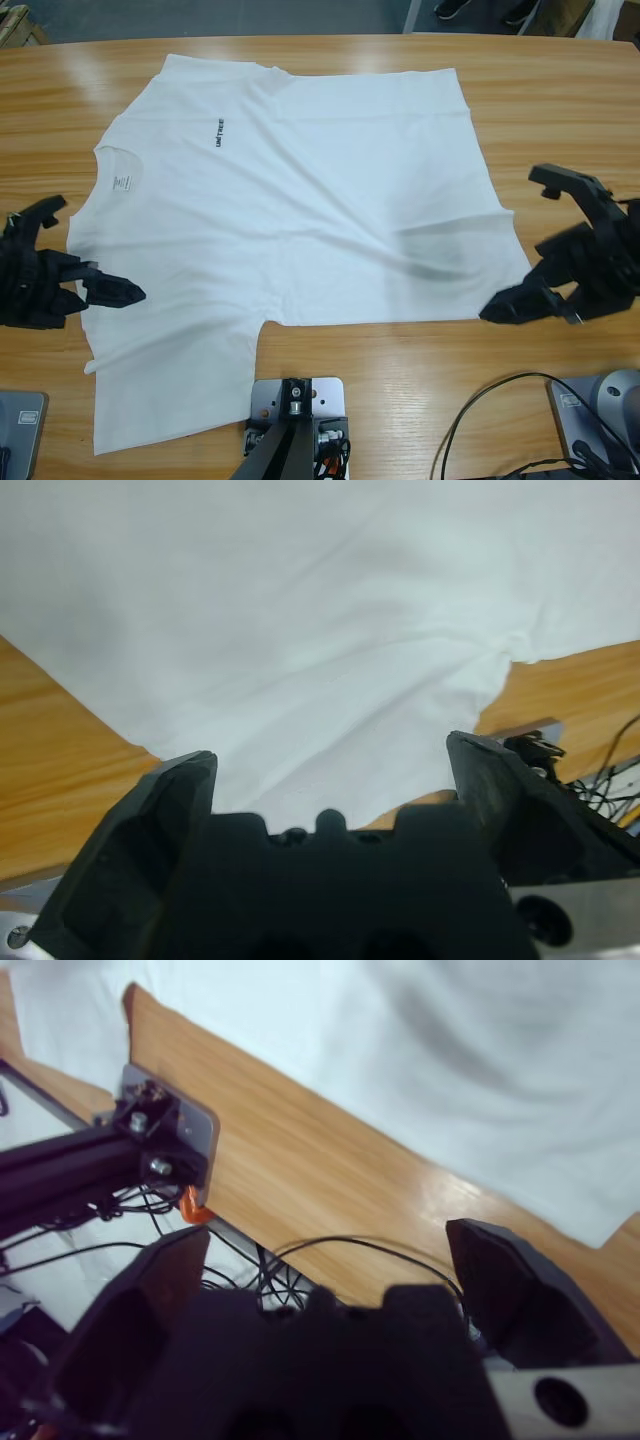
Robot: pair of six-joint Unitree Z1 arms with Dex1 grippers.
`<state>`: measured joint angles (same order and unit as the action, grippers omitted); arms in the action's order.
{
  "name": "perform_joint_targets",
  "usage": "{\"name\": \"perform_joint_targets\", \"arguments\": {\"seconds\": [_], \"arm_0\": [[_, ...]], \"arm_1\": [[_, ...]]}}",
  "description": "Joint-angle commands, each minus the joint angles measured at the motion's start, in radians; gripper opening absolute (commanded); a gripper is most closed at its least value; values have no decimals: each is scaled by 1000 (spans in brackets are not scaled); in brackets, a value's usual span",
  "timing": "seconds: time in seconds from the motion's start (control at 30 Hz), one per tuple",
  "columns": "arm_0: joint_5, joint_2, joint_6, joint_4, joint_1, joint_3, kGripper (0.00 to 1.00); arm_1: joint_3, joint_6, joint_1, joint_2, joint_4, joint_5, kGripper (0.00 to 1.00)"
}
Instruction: Fold clothes
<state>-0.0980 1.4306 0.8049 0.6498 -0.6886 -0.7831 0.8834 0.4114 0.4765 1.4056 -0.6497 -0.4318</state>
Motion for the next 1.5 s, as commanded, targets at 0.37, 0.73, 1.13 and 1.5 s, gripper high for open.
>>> {"name": "perform_joint_targets", "arguments": {"seconds": [0.37, 0.73, 1.13, 1.5], "arm_0": [[123, 37, 287, -129, -142, 230, 780], [120, 79, 341, -232, -170, 294, 780], [112, 194, 346, -321, -170, 294, 663], [130, 158, 370, -332, -170, 308, 0]], "arm_1": [[54, -38, -15, 139, 8, -42, 964], [49, -56, -18, 141, 8, -55, 964], [49, -95, -67, 142, 1, -70, 964], [68, -105, -76, 175, -3, -61, 610]]}}
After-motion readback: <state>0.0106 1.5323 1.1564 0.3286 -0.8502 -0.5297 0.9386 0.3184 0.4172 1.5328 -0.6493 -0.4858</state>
